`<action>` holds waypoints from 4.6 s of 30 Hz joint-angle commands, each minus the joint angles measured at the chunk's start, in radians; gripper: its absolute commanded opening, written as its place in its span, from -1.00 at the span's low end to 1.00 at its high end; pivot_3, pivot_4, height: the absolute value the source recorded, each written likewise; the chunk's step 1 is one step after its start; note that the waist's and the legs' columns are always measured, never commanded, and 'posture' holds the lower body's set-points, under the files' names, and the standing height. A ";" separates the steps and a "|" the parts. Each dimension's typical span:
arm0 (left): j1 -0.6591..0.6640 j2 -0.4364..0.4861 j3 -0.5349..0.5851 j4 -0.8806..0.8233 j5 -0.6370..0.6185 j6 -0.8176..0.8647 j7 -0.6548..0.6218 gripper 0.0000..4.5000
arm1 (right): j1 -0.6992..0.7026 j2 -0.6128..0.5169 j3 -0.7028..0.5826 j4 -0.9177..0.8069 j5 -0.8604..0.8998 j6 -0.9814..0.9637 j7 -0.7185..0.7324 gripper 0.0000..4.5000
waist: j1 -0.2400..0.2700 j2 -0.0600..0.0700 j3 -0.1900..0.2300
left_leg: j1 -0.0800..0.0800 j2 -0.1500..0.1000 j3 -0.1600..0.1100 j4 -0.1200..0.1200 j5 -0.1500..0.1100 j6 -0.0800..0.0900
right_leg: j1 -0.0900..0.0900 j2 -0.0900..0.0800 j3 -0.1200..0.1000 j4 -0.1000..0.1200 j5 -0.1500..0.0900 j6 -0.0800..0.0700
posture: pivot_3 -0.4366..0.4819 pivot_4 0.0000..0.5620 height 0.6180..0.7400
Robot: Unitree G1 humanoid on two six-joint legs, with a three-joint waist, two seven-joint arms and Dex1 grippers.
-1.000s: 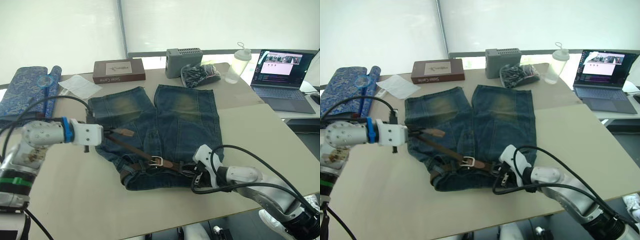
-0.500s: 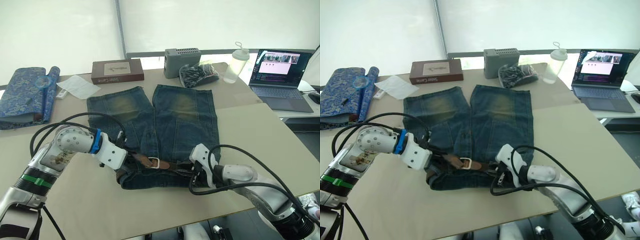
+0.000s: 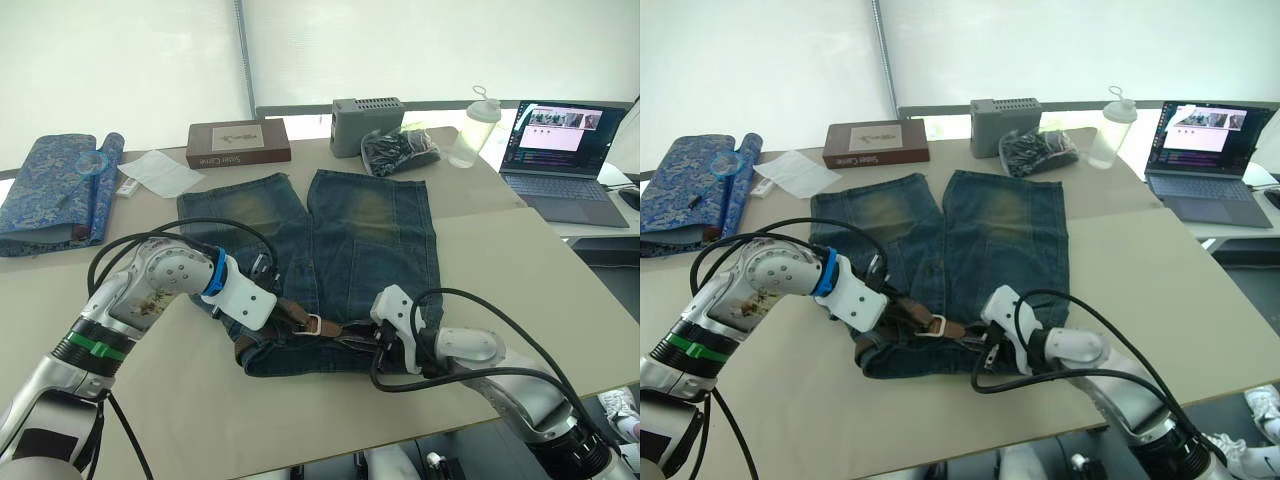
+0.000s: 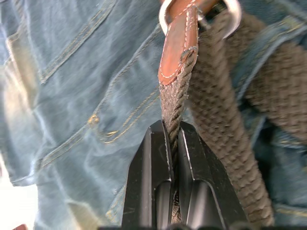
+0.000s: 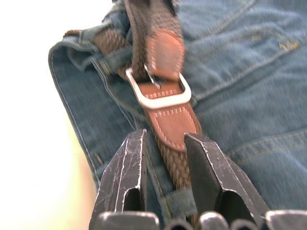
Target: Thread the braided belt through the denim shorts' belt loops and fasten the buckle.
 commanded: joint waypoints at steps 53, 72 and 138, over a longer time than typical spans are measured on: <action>-0.137 0.021 -0.086 0.152 -0.041 -0.235 -0.144 -1.00 | -0.166 0.085 0.144 0.326 -0.555 -0.588 0.232 -0.99 | -0.020 0.000 0.000 | 0.001 -0.003 0.001 0.000 0.000 -0.001 | -0.002 -0.001 -0.001 0.004 -0.001 -0.001 | -0.05 -0.47 1.00; -0.177 0.001 -0.096 0.205 -0.023 -0.266 -0.135 -1.00 | -0.226 0.110 0.164 0.454 -0.731 -0.932 0.171 -0.03 | -0.023 0.000 0.000 | 0.001 -0.003 0.001 0.000 0.000 -0.001 | -0.001 -0.001 -0.001 0.004 -0.001 -0.001 | -0.05 -0.47 1.00; -0.138 0.060 -0.067 0.172 -0.017 -0.226 -0.118 -1.00 | -0.349 0.202 0.150 0.801 -1.086 -1.506 -0.258 -0.03 | -0.031 0.000 0.000 | 0.004 -0.002 0.003 -0.002 0.001 -0.002 | -0.001 0.001 0.002 0.005 -0.002 -0.002 | -0.05 -0.47 1.00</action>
